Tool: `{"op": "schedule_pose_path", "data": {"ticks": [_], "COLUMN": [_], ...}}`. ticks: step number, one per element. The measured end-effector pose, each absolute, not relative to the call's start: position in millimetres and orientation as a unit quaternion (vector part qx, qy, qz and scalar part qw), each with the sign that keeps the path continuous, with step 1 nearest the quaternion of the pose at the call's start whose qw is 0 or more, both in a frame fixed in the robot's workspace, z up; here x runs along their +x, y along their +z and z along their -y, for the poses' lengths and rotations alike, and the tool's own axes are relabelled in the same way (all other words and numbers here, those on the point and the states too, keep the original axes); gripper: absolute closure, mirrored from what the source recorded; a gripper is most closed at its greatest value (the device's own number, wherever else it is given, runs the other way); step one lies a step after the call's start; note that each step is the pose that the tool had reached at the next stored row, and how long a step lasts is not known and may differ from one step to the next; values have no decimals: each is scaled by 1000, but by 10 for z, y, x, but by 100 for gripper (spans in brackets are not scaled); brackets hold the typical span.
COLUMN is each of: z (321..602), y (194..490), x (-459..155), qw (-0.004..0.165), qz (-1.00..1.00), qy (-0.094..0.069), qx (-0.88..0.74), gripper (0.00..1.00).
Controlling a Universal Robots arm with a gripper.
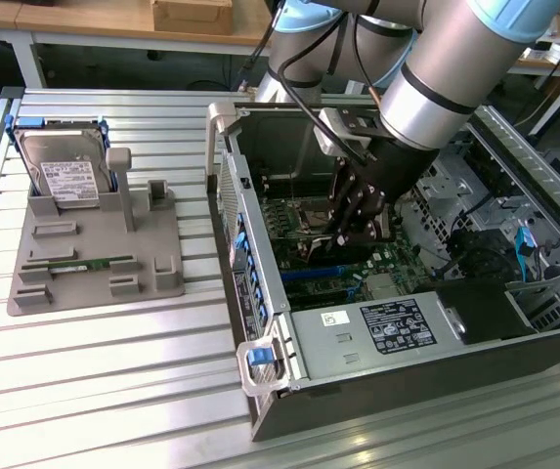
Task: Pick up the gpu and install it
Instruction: 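Insert the gpu into the slot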
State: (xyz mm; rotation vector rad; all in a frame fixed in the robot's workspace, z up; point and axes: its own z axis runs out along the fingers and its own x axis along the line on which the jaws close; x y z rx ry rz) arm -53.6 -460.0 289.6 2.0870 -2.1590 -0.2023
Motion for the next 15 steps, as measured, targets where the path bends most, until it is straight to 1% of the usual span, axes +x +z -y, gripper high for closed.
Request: {"op": "schedule_pose_path", "data": {"ticks": [7,15], "z": [4563,4561], "y": [2806,2782], "x": [-538,-536], "qw": [67,67], "qz": [715,712], "qy": [-66,-66], "qx": [692,696], "gripper": [73,73]}}
